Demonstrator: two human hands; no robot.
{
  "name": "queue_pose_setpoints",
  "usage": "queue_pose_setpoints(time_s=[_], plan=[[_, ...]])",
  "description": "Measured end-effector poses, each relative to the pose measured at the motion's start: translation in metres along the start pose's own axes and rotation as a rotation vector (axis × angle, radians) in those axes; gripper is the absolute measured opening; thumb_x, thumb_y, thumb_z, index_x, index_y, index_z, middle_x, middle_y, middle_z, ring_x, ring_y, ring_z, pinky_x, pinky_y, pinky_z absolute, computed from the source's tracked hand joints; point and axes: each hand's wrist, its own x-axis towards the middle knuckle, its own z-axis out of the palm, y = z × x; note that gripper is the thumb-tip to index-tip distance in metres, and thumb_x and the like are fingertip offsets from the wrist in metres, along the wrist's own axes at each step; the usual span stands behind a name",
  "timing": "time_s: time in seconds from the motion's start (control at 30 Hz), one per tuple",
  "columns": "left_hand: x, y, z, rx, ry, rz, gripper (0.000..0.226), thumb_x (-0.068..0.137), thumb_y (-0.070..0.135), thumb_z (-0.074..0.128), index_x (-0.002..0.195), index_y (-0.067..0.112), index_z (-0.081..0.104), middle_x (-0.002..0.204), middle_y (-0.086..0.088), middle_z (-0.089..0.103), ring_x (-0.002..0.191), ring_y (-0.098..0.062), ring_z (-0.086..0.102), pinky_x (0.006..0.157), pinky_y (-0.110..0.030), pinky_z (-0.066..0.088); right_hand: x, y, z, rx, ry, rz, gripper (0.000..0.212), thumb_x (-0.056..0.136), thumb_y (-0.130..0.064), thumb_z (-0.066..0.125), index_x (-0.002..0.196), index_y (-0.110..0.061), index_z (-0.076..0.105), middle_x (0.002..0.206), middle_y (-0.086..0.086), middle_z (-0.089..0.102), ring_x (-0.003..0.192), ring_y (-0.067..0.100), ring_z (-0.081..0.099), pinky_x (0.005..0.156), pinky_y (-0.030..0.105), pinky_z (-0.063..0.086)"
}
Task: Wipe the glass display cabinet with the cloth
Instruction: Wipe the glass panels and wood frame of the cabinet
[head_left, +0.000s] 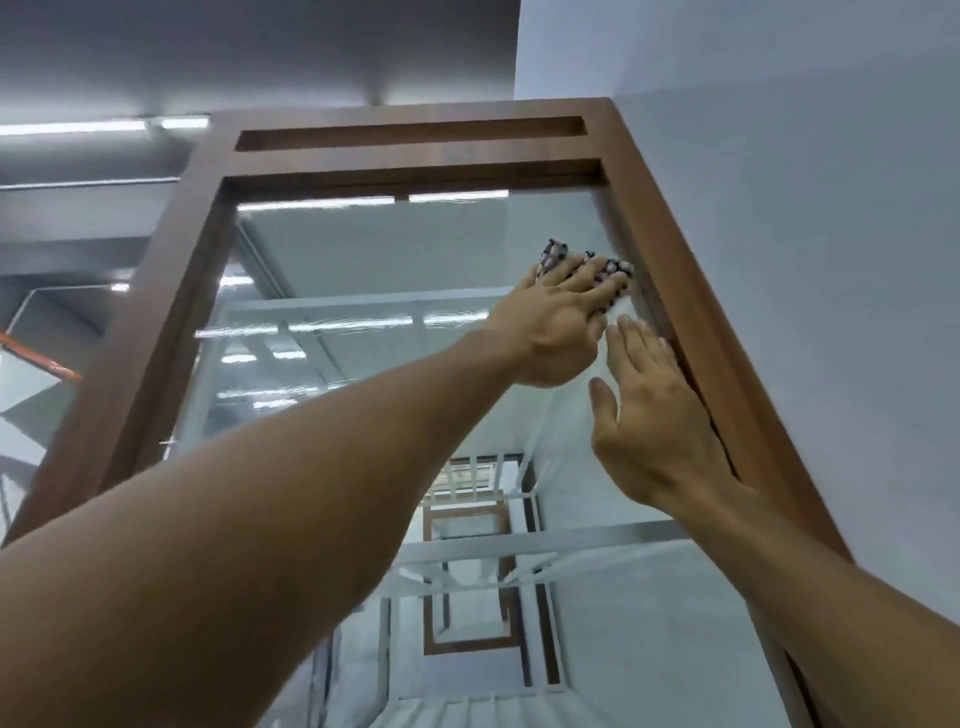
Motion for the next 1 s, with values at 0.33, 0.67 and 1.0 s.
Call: queue_pose_setpoints(time_s=[0.33,0.67,1.0], plan=[[-0.112,-0.095,-0.015,-0.047,0.138,-0.340,0.058,0.110,0.037,0.023,0.165,0.031,0.007,0.173,0.002,-0.004,0.159,-0.017,-0.009,0.128,-0.040,-0.009,0.016,-0.094,0.032,-0.209,-0.141,-0.065,0.081,0.091,-0.052,0.007,0.162,-0.015,-0.002,0.171,0.007,-0.010,0.158,0.020,-0.010,0.125,0.054,-0.010],[-0.179,-0.170,-0.037,-0.044,0.185,-0.543,0.059,0.110,0.036,0.022,0.165,0.026,0.003,0.173,0.003,-0.007,0.159,-0.016,-0.010,0.128,-0.038,-0.009,0.039,-0.146,0.066,-0.190,-0.110,-0.148,0.076,0.095,-0.046,0.009,0.163,-0.013,-0.001,0.171,0.006,-0.009,0.158,0.019,-0.010,0.122,0.064,-0.009],[-0.221,-0.146,-0.023,0.119,0.203,-0.616,0.061,0.109,0.040,0.017,0.164,0.023,-0.004,0.172,0.001,-0.013,0.157,-0.016,-0.020,0.116,-0.037,-0.033,0.033,-0.144,0.063,-0.183,-0.120,-0.136,0.077,0.094,-0.049,0.003,0.163,-0.015,-0.004,0.171,0.006,-0.011,0.158,0.018,-0.012,0.123,0.061,-0.011]])
